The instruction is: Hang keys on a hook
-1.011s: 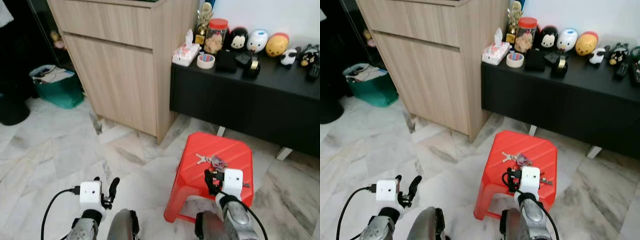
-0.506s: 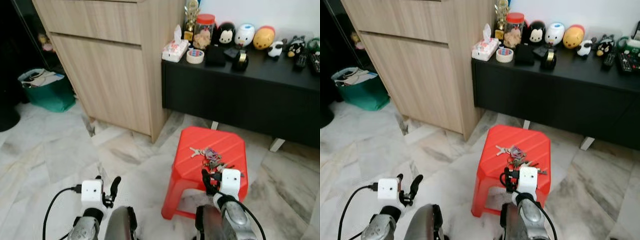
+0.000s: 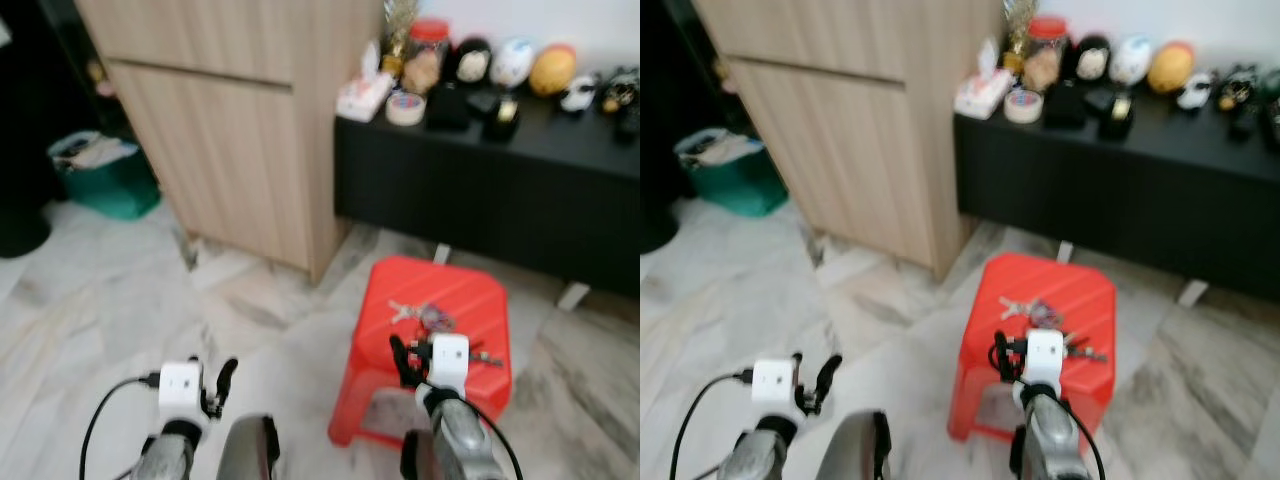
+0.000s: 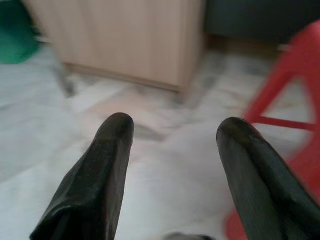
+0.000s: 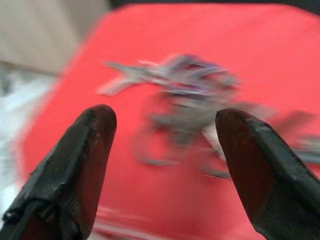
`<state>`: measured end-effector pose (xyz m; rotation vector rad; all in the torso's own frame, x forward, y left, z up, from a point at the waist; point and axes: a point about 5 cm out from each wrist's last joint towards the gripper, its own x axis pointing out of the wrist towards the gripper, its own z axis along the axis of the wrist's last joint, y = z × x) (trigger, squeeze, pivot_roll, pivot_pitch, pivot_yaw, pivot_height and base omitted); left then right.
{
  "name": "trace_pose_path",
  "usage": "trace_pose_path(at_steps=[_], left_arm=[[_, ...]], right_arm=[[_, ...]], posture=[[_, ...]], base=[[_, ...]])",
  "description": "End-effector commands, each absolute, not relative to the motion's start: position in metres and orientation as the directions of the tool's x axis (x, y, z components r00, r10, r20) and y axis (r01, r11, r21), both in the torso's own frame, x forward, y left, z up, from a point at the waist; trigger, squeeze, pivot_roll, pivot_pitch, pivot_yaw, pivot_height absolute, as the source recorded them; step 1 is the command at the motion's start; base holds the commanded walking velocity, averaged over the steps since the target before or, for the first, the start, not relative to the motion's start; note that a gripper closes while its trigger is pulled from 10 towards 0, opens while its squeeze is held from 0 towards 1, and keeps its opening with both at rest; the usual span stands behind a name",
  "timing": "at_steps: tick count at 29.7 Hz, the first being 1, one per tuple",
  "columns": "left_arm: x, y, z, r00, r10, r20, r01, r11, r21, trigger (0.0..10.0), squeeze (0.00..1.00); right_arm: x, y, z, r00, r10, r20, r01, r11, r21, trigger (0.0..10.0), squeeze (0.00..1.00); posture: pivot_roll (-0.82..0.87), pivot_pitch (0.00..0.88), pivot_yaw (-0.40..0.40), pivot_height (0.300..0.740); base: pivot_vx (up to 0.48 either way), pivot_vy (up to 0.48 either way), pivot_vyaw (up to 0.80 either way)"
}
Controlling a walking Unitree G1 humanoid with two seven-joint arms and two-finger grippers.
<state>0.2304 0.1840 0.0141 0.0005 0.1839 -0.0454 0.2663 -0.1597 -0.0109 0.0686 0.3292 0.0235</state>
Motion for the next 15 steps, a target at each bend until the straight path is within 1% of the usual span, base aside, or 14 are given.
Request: trace_pose_path(at_steps=[1, 4, 7, 15], left_arm=[[0.2279, 0.1926, 0.0143, 0.982, -0.027, -0.188, 0.032, 0.999, 0.024, 10.0, 0.0], [0.2282, 0.1925, 0.0145, 0.982, -0.026, -0.187, 0.032, 0.999, 0.026, 10.0, 0.0], [0.2283, 0.1926, 0.0152, 0.983, -0.025, -0.18, 0.03, 0.999, 0.026, 10.0, 0.0], [0.2285, 0.1925, 0.0161, 0.984, -0.023, -0.175, 0.028, 0.999, 0.023, 10.0, 0.0]], right_arm=[[0.2668, -0.1521, -0.0105, 0.947, 0.055, -0.316, -0.029, 0.996, 0.087, 10.0, 0.0], [0.2674, -0.1514, -0.0091, 0.951, 0.059, -0.305, -0.032, 0.995, 0.091, 10.0, 0.0], [0.2674, -0.1514, -0.0093, 0.951, 0.052, -0.306, -0.02, 0.994, 0.106, 10.0, 0.0], [0.2671, -0.1523, -0.0097, 0.95, 0.061, -0.307, -0.027, 0.993, 0.111, 10.0, 0.0]], posture=[[0.05, 0.094, 0.028, 0.582], [0.05, 0.097, 0.028, 0.582], [0.05, 0.097, 0.028, 0.582], [0.05, 0.1, 0.027, 0.582]], base=[[0.277, 0.0, 0.0], [0.274, 0.0, 0.53], [0.265, 0.0, 0.0], [0.0, 0.0, 0.0]])
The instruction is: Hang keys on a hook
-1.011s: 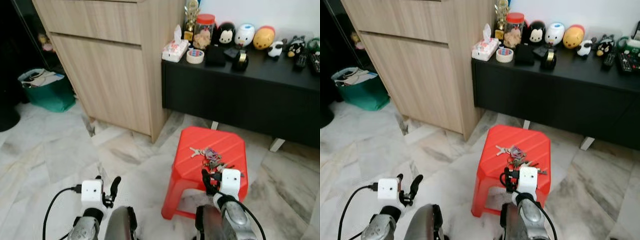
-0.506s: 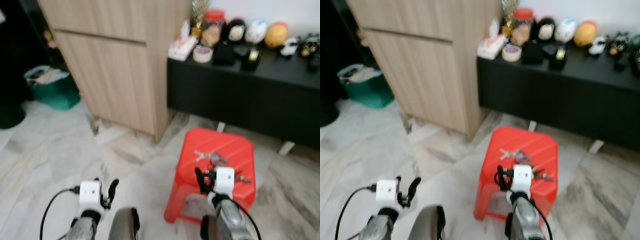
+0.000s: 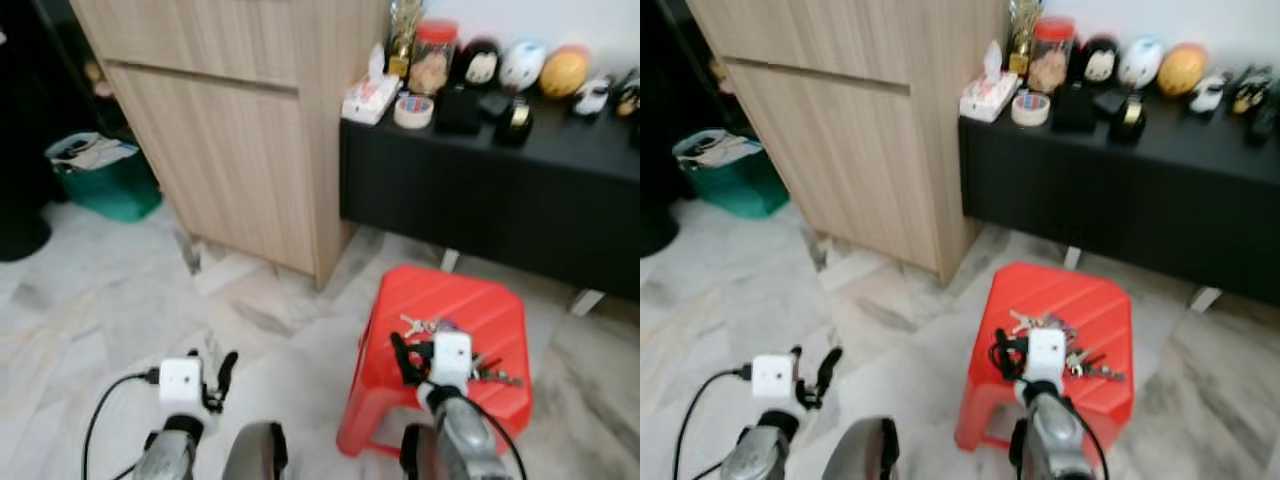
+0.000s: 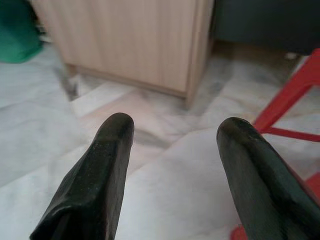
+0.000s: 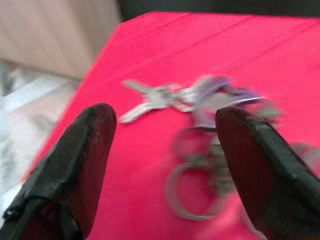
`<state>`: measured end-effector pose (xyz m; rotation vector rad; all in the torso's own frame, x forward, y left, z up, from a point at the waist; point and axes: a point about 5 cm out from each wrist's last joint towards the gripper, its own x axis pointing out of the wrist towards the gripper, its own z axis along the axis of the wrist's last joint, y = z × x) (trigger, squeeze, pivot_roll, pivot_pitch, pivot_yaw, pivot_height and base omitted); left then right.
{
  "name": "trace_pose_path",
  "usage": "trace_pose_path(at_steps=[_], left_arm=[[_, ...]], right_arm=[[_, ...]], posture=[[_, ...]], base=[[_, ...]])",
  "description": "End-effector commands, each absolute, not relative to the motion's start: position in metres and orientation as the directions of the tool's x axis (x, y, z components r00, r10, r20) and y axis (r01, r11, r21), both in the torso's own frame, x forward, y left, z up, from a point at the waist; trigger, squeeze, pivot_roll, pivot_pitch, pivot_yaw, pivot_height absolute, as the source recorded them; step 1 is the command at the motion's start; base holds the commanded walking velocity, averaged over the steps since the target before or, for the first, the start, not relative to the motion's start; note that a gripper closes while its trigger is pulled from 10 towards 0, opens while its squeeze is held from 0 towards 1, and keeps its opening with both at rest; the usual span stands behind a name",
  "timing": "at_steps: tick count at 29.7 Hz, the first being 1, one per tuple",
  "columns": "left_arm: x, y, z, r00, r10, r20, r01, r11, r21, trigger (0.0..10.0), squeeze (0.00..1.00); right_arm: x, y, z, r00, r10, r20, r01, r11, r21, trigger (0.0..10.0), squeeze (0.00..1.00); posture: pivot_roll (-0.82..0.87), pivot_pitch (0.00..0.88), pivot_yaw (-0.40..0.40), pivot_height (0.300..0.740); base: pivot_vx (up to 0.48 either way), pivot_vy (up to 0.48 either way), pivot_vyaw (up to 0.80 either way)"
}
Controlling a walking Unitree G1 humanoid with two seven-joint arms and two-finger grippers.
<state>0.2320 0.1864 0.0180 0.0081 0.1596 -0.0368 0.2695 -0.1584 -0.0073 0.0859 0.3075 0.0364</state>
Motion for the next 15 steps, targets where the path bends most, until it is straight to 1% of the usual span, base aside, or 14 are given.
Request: trace_pose_path(at_steps=[1, 10, 15], left_arm=[[0.2285, 0.1927, 0.0161, 0.984, -0.023, -0.175, 0.027, 0.999, 0.023, 10.0, 0.0], [0.2283, 0.193, 0.016, 0.984, -0.022, -0.176, 0.027, 0.999, 0.022, 10.0, 0.0], [0.2282, 0.1928, 0.0159, 0.984, -0.027, -0.176, 0.032, 0.999, 0.023, 10.0, 0.0]], right_arm=[[0.2672, -0.1523, -0.0097, 0.95, 0.06, -0.307, -0.026, 0.993, 0.116, 10.0, 0.0], [0.2677, -0.1543, -0.0102, 0.948, 0.048, -0.315, -0.007, 0.991, 0.132, 10.0, 0.0], [0.2682, -0.1545, -0.0097, 0.949, 0.047, -0.313, -0.006, 0.991, 0.131, 10.0, 0.0]], posture=[[0.05, 0.1, 0.026, 0.582], [0.05, 0.101, 0.026, 0.582], [0.05, 0.101, 0.026, 0.582]], base=[[0.0, 0.0, 0.0], [0.0, 0.0, 0.0], [0.261, 0.0, 0.0]])
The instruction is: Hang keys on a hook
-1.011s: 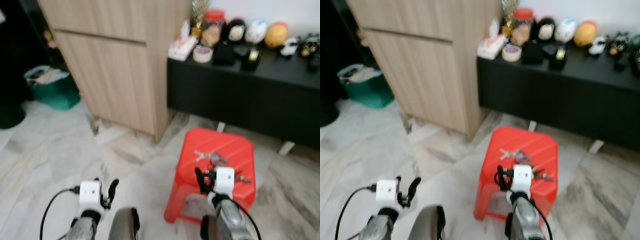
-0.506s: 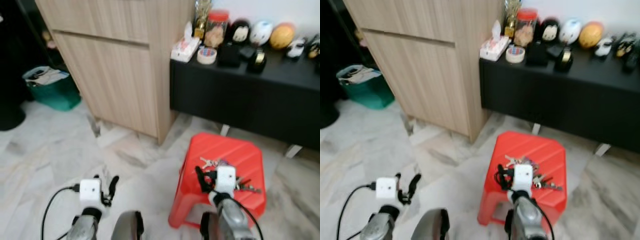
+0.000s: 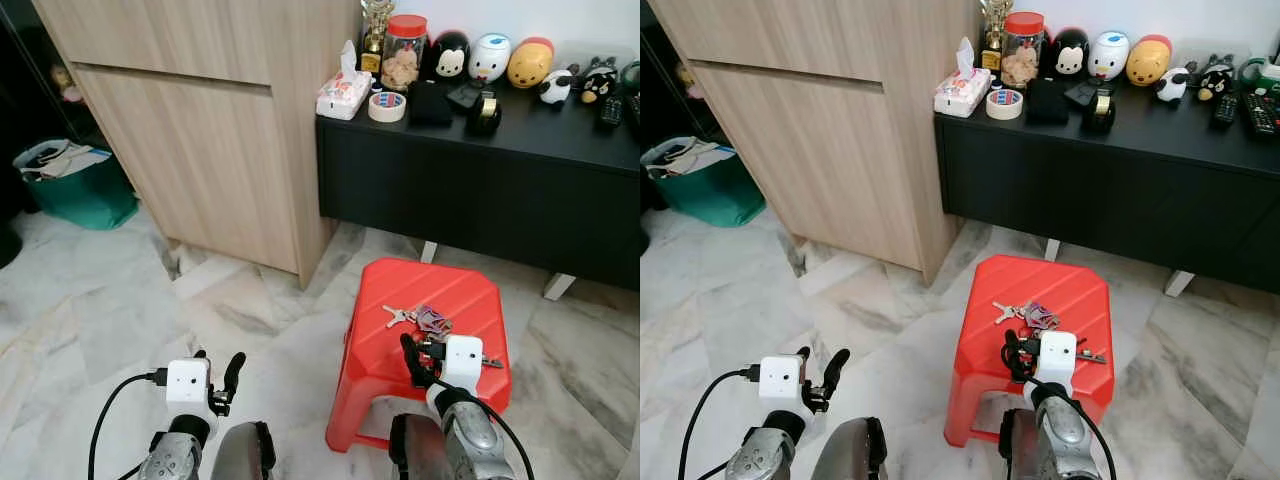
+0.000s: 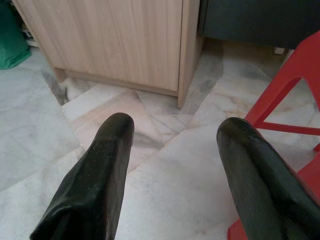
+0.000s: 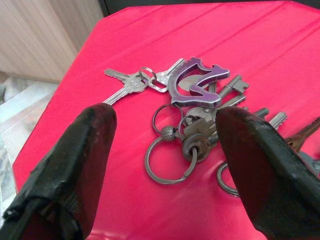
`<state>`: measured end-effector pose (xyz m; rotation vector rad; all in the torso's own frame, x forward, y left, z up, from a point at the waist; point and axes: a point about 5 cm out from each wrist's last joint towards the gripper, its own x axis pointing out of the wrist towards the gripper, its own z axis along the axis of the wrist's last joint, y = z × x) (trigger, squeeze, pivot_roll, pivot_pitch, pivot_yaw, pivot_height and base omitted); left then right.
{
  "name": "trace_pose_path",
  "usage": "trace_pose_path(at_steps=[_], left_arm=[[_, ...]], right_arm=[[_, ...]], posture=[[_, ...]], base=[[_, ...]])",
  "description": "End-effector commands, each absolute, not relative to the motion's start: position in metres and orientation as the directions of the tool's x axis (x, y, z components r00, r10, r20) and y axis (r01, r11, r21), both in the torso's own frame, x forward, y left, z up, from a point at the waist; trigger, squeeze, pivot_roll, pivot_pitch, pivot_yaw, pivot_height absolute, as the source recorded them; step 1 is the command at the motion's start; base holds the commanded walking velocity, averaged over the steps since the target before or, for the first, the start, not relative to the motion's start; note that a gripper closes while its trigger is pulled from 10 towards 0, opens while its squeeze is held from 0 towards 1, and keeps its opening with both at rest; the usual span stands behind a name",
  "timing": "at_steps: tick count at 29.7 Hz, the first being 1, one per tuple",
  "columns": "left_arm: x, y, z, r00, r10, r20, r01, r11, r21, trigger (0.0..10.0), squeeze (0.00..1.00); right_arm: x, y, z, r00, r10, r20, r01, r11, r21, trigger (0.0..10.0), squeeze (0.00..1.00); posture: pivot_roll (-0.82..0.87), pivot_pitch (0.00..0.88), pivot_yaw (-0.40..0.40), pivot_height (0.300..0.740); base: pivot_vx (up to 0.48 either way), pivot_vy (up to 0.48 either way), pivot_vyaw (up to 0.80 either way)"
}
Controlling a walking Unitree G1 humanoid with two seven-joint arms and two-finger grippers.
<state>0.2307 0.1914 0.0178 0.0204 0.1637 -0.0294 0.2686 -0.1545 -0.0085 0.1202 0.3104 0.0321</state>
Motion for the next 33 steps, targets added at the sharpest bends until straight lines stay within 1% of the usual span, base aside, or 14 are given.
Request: trace_pose_path(at_steps=[1, 10, 21, 22, 25, 30, 31, 33], left_arm=[[0.228, 0.193, 0.016, 0.984, -0.028, -0.176, 0.032, 0.999, 0.023, 10.0, 0.0], [0.228, 0.193, 0.017, 0.986, -0.027, -0.167, 0.031, 0.999, 0.021, 10.0, 0.0], [0.229, 0.193, 0.018, 0.987, -0.03, -0.16, 0.033, 0.999, 0.018, 10.0, 0.0], [0.229, 0.193, 0.018, 0.987, -0.031, -0.16, 0.034, 0.999, 0.018, 10.0, 0.0], [0.229, 0.193, 0.018, 0.987, -0.032, -0.16, 0.035, 0.999, 0.017, 10.0, 0.0], [0.227, 0.193, 0.017, 0.986, -0.028, -0.164, 0.031, 0.999, 0.016, 10.0, 0.0], [0.227, 0.193, 0.017, 0.986, -0.028, -0.165, 0.031, 0.999, 0.016, 10.0, 0.0], [0.227, 0.193, 0.017, 0.986, -0.027, -0.166, 0.03, 0.999, 0.016, 10.0, 0.0]], right_arm=[[0.268, -0.155, -0.01, 0.949, 0.047, -0.313, -0.006, 0.991, 0.131, 10.0, 0.0], [0.268, -0.154, -0.01, 0.949, 0.047, -0.312, -0.005, 0.991, 0.134, 10.0, 0.0], [0.266, -0.152, -0.014, 0.934, 0.068, -0.352, -0.025, 0.992, 0.125, 10.0, 0.0], [0.265, -0.153, -0.017, 0.921, 0.06, -0.384, -0.02, 0.994, 0.107, 10.0, 0.0], [0.264, -0.152, -0.021, 0.908, 0.066, -0.414, -0.026, 0.995, 0.101, 10.0, 0.0], [0.267, -0.151, -0.018, 0.912, 0.064, -0.405, -0.01, 0.991, 0.135, 10.0, 0.0], [0.268, -0.15, -0.018, 0.913, 0.062, -0.402, -0.004, 0.99, 0.144, 10.0, 1.0], [0.269, -0.151, -0.016, 0.915, 0.06, -0.398, -0.002, 0.989, 0.145, 10.0, 1.0]], posture=[[0.05, 0.101, 0.026, 0.582], [0.05, 0.101, 0.026, 0.582], [0.05, 0.092, 0.027, 0.582], [0.05, 0.095, 0.027, 0.582], [0.05, 0.096, 0.026, 0.582], [0.05, 0.103, 0.025, 0.582], [0.05, 0.103, 0.025, 0.582], [0.05, 0.105, 0.025, 0.582]], base=[[0.277, 0.0, 0.0], [0.278, 0.0, 0.0], [0.0, 0.0, 0.0], [0.0, 0.0, 0.0], [0.0, 0.0, 0.0], [0.0, 0.0, 0.0], [0.0, 0.0, 0.0], [0.0, 0.0, 0.0]])
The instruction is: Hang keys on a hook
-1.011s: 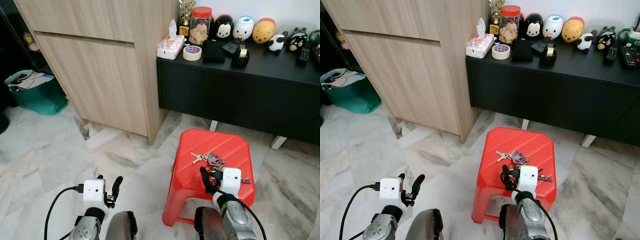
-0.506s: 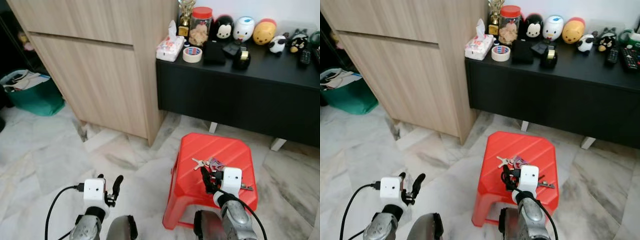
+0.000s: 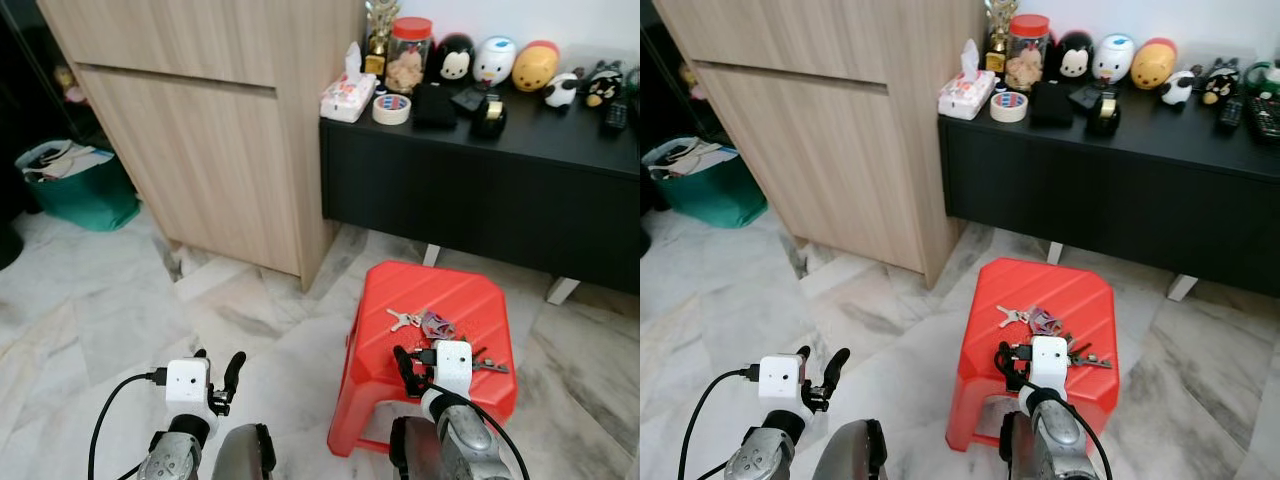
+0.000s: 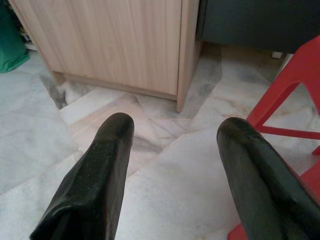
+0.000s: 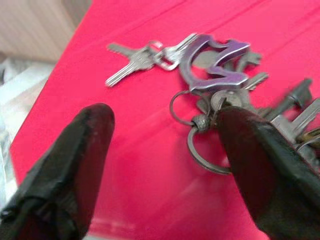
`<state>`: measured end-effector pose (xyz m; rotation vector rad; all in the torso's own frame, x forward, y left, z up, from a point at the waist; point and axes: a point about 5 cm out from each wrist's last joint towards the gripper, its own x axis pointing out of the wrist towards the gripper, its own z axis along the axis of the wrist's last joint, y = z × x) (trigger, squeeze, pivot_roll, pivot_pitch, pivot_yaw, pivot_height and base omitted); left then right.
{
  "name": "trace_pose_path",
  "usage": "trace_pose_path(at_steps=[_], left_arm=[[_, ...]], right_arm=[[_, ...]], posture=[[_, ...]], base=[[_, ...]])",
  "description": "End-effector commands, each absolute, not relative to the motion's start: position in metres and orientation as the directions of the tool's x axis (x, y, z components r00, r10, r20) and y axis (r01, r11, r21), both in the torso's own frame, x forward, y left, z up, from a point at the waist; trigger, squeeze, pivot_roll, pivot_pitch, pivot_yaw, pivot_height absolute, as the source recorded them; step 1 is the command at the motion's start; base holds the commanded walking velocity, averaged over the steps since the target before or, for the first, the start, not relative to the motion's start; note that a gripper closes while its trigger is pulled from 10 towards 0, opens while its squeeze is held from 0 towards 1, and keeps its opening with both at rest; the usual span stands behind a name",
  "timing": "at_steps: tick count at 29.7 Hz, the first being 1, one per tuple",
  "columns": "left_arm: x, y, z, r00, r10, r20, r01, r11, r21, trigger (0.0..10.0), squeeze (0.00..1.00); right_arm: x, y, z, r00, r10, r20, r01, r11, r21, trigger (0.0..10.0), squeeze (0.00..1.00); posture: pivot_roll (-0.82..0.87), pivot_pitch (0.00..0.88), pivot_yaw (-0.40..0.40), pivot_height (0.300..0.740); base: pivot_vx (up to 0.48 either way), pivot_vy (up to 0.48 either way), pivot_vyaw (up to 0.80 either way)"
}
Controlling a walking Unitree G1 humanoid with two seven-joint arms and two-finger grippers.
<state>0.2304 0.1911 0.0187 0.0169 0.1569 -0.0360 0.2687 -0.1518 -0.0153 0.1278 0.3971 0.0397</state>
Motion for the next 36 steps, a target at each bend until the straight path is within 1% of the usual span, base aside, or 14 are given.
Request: trace_pose_path(at_steps=[1, 6, 7, 8, 9, 21, 27, 29, 36], left_arm=[[0.227, 0.193, 0.017, 0.986, -0.027, -0.166, 0.03, 0.999, 0.016, 10.0, 0.0], [0.226, 0.193, 0.016, 0.986, -0.026, -0.166, 0.029, 0.999, 0.016, 10.0, 0.0], [0.226, 0.193, 0.016, 0.986, -0.026, -0.166, 0.029, 0.999, 0.016, 10.0, 0.0], [0.226, 0.193, 0.016, 0.986, -0.025, -0.166, 0.028, 0.999, 0.016, 10.0, 0.0], [0.226, 0.193, 0.016, 0.986, -0.024, -0.166, 0.027, 0.999, 0.016, 10.0, 0.0], [0.225, 0.193, 0.016, 0.985, -0.024, -0.168, 0.027, 0.999, 0.016, 10.0, 0.0], [0.225, 0.192, 0.015, 0.985, -0.027, -0.169, 0.03, 0.999, 0.014, 10.0, 0.0], [0.226, 0.192, 0.016, 0.985, -0.027, -0.17, 0.03, 0.999, 0.015, 10.0, 0.0], [0.225, 0.192, 0.015, 0.984, -0.026, -0.175, 0.03, 0.999, 0.017, 10.0, 0.0]], right_arm=[[0.27, -0.151, -0.016, 0.916, 0.058, -0.398, -0.002, 0.99, 0.139, 10.0, 1.0], [0.272, -0.152, -0.014, 0.919, 0.055, -0.391, 0.002, 0.99, 0.144, 10.0, 1.0], [0.273, -0.152, -0.014, 0.922, 0.052, -0.384, 0.007, 0.989, 0.15, 10.0, 0.8], [0.273, -0.152, -0.013, 0.924, 0.048, -0.378, 0.011, 0.988, 0.153, 10.0, 0.37], [0.274, -0.152, -0.012, 0.928, 0.046, -0.371, 0.014, 0.988, 0.156, 10.0, 0.0], [0.273, -0.159, -0.009, 0.941, 0.0, -0.338, 0.055, 0.987, 0.153, 10.0, 0.0], [0.27, -0.161, -0.014, 0.928, 0.0, -0.373, 0.047, 0.992, 0.116, 10.0, 0.0], [0.269, -0.163, -0.017, 0.913, -0.008, -0.408, 0.045, 0.996, 0.082, 10.0, 0.0], [0.27, -0.163, -0.017, 0.905, 0.007, -0.424, 0.013, 0.999, 0.043, 10.0, 0.0]], posture=[[0.05, 0.105, 0.025, 0.582], [0.05, 0.108, 0.023, 0.582], [0.05, 0.108, 0.023, 0.582], [0.05, 0.108, 0.023, 0.582], [0.05, 0.108, 0.023, 0.582], [0.05, 0.11, 0.024, 0.582], [0.05, 0.111, 0.023, 0.582], [0.05, 0.111, 0.023, 0.582], [0.05, 0.114, 0.023, 0.582]], base=[[0.0, 0.0, 0.0], [0.0, 0.0, 0.0], [0.0, 0.0, 0.0], [0.0, 0.0, 0.0], [0.0, 0.0, 0.0], [0.0, 0.0, 0.0], [0.0, 0.0, 0.0], [0.0, 0.0, 0.0], [0.0, 0.0, 0.0]])
